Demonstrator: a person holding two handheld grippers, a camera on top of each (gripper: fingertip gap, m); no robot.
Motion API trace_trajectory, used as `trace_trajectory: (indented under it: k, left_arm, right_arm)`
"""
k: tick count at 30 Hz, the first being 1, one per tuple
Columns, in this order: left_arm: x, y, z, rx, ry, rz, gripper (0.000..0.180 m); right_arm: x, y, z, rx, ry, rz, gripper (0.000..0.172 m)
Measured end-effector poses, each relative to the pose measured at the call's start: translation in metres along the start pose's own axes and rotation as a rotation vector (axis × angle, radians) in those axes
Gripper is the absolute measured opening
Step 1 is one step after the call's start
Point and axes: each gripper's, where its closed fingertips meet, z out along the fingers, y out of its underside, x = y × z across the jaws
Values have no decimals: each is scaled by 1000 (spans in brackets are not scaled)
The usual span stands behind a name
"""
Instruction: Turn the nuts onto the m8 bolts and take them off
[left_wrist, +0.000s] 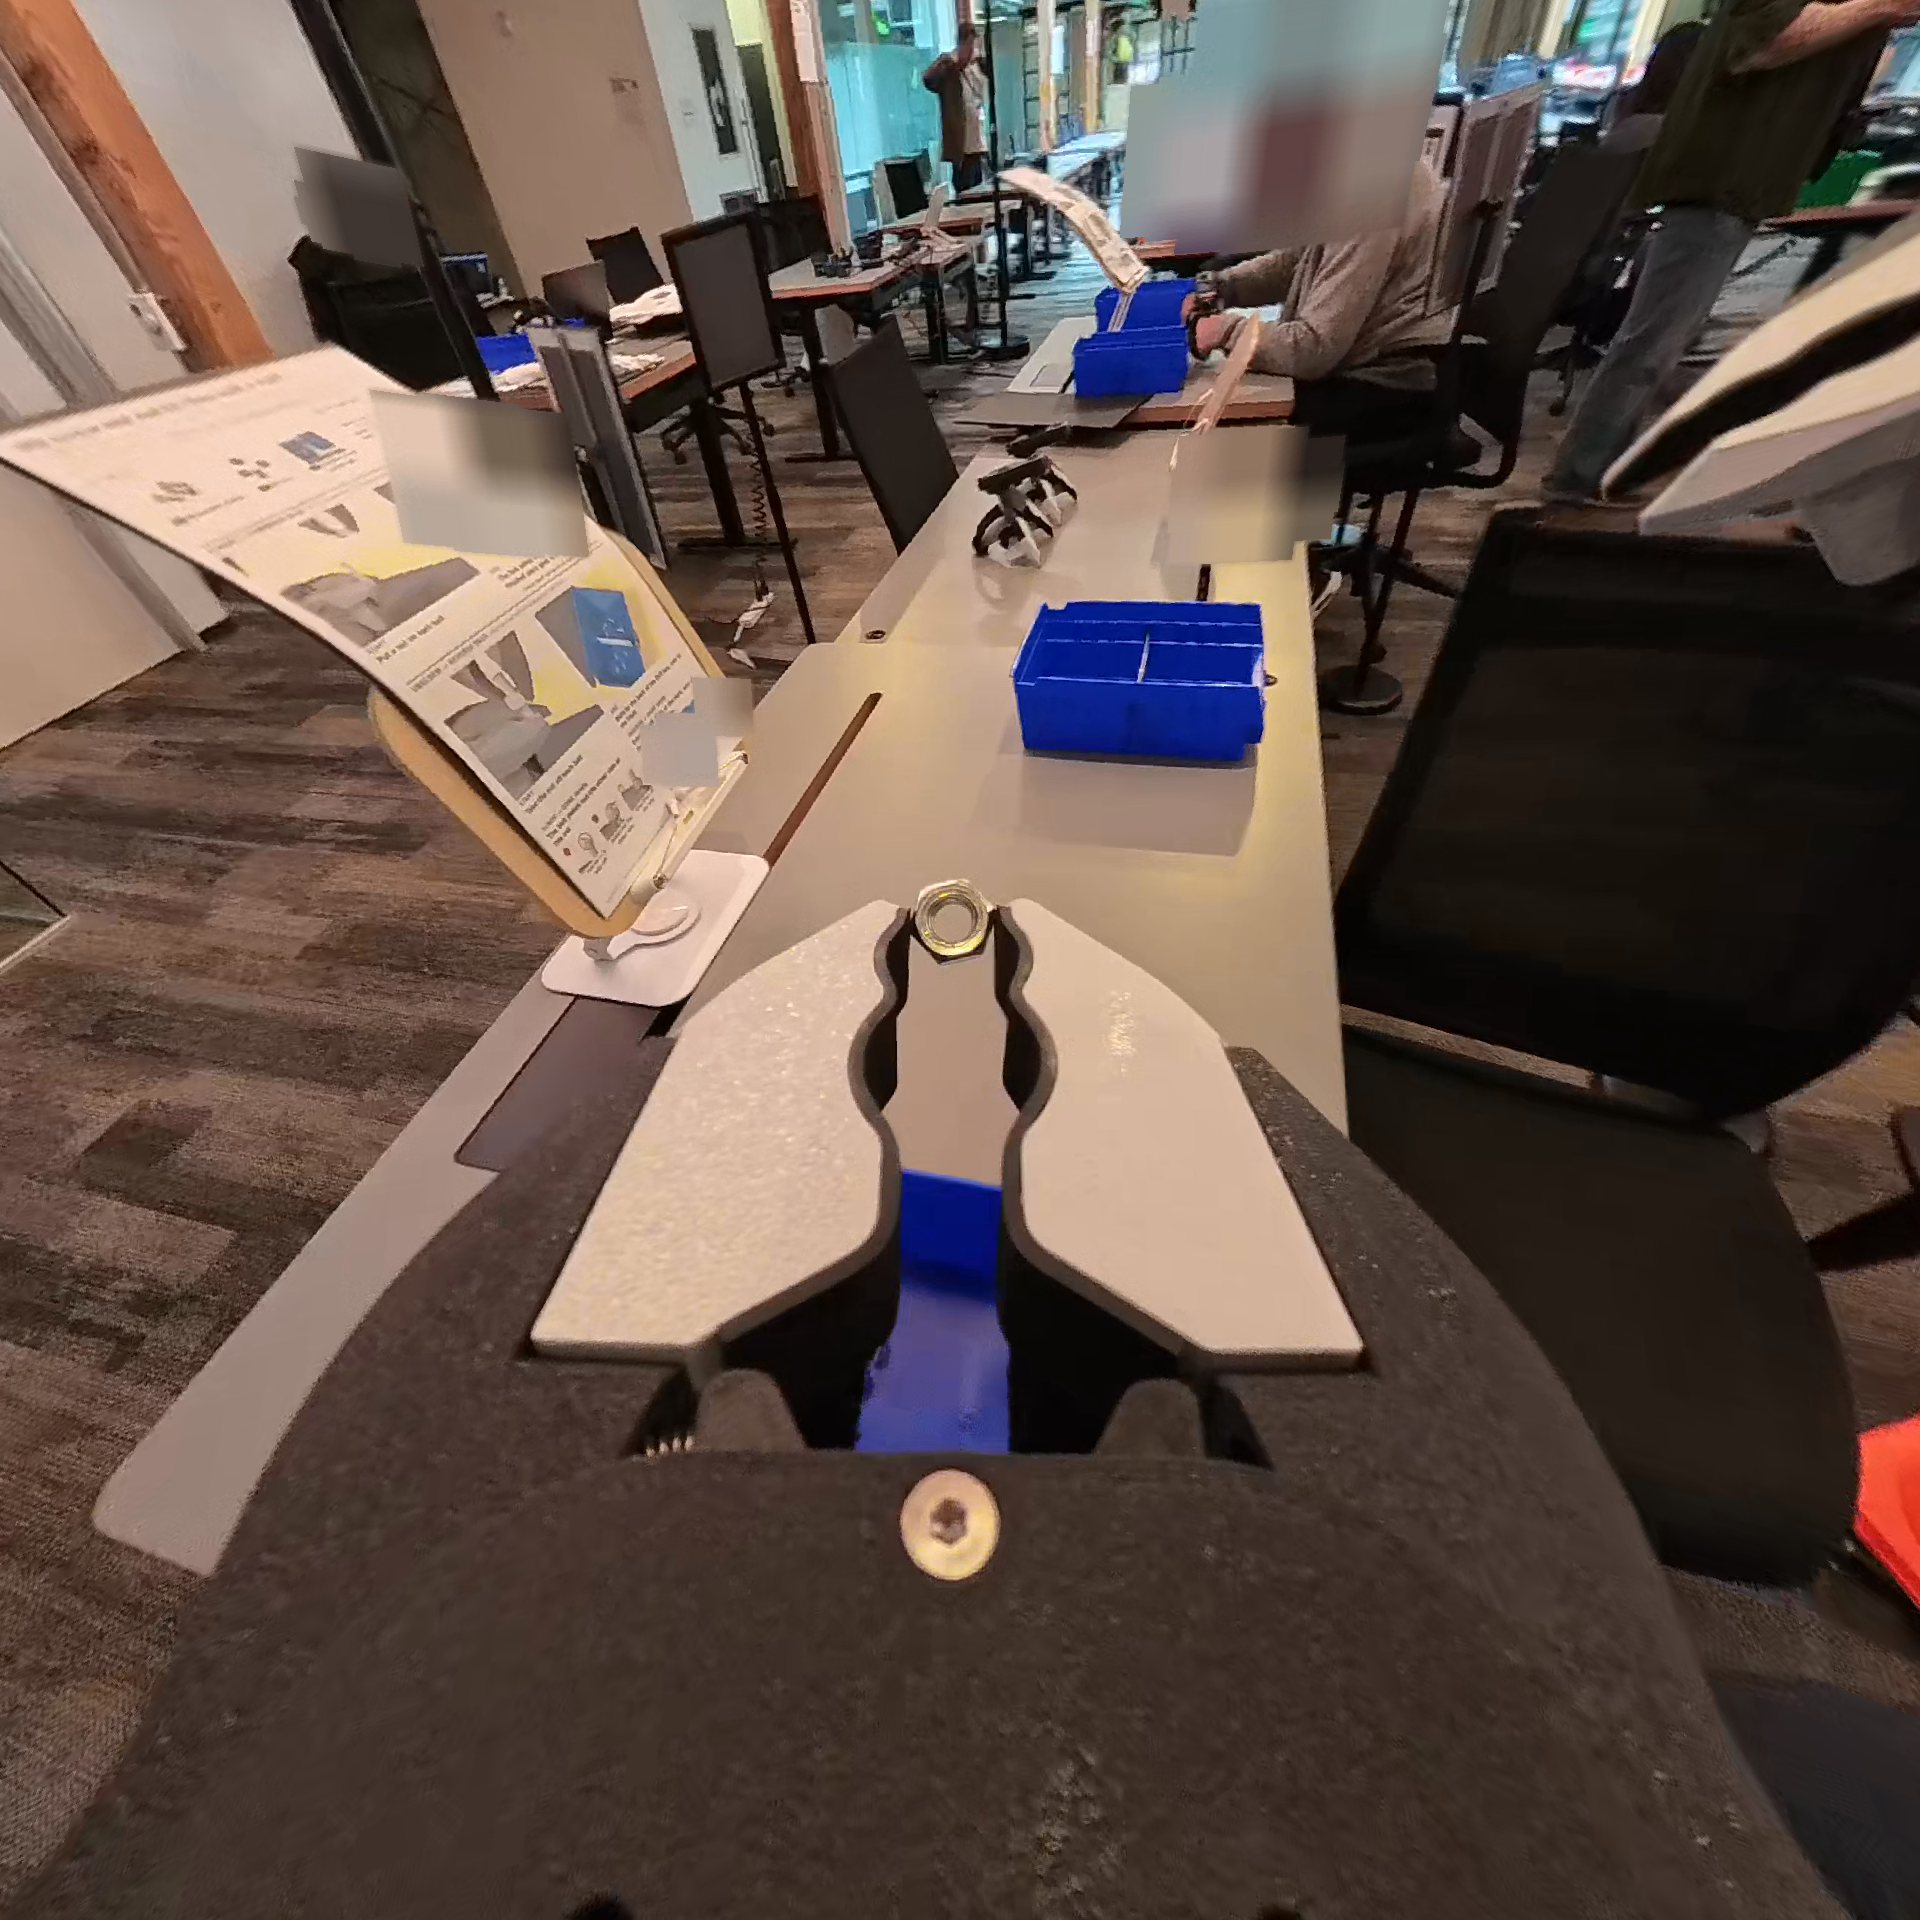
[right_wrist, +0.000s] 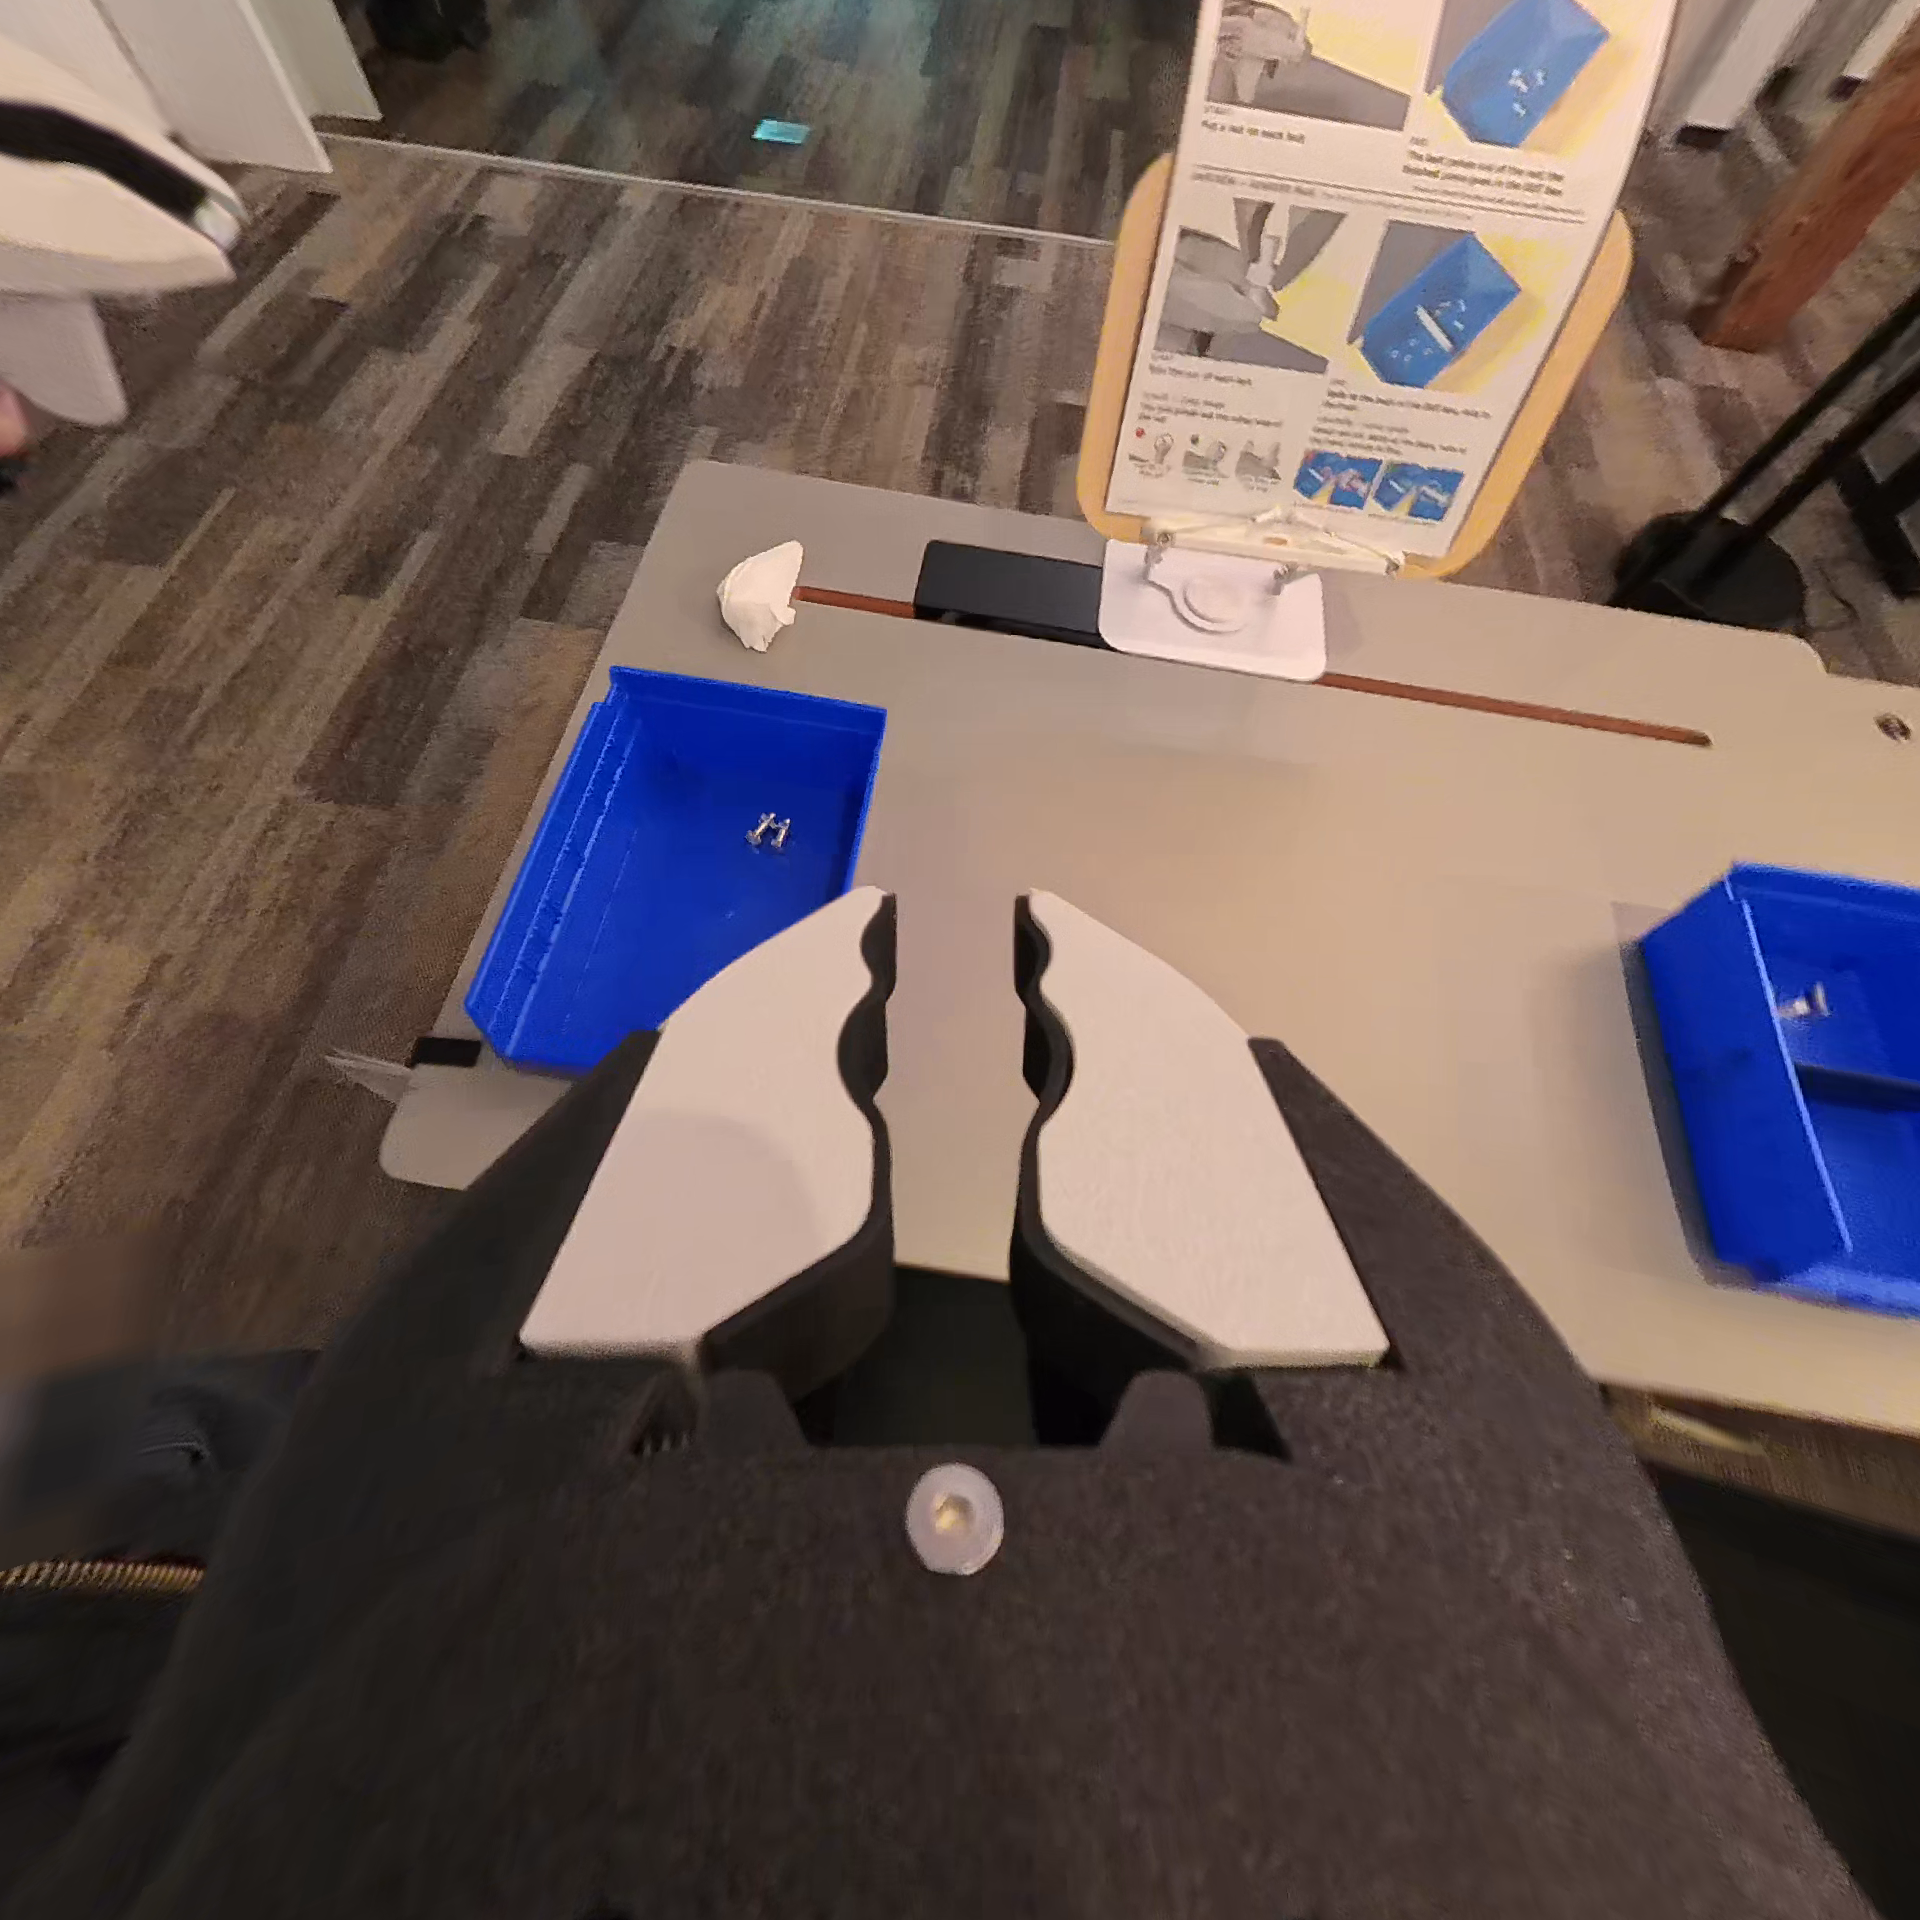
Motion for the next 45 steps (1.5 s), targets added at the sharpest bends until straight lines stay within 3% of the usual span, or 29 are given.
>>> trace_trajectory:
  k: [8,11,18,24,29,33,35,38,45]
  left_arm:
    - [-23,45,69,-45,-163,-106,15]
    - [-25,58,95,-60,-215,-140,15]
    - [-5,62,129,-10,-327,-192,15]
    - [37,99,182,-49,-417,-206,15]
    - [48,138,231,-16,-683,-108,15]
    - [71,161,267,-22,-847,-101,15]
    - [82,164,291,16,-852,-158,15]
    - [89,161,321,-59,-922,-43,15]
    - [112,126,393,-76,-892,112,15]
  right_arm:
    - [69,-45,138,111,-249,-171,21]
    - [86,-58,189,163,-359,-158,19]
    - [83,-79,249,238,-582,-270,19]
    - [67,-73,266,345,-821,-308,19]
    - [80,-19,273,338,-1063,-415,19]
    - [104,32,267,204,-1230,-470,19]
    - [113,51,249,102,-1360,-403,21]
    - [128,73,226,-46,-1477,-371,24]
    - [192,97,218,-121,-1357,-339,23]
